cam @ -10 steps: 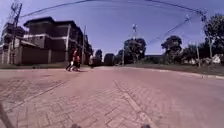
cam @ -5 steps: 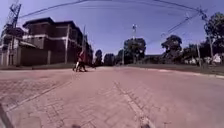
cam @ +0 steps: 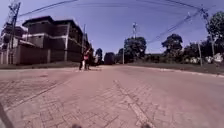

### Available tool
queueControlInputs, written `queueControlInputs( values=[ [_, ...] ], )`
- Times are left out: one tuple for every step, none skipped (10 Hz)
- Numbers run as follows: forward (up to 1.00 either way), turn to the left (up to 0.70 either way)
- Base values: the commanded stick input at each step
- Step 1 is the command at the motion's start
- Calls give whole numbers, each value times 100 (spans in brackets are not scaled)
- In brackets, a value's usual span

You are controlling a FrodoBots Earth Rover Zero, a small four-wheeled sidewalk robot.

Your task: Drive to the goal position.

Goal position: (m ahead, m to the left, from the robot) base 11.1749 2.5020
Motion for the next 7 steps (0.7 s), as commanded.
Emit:
queueControlInputs(
  values=[
    [30,75],
    [30,74],
    [30,43],
    [30,13],
    [30,6],
    [30,1],
    [30,0]
  ],
)
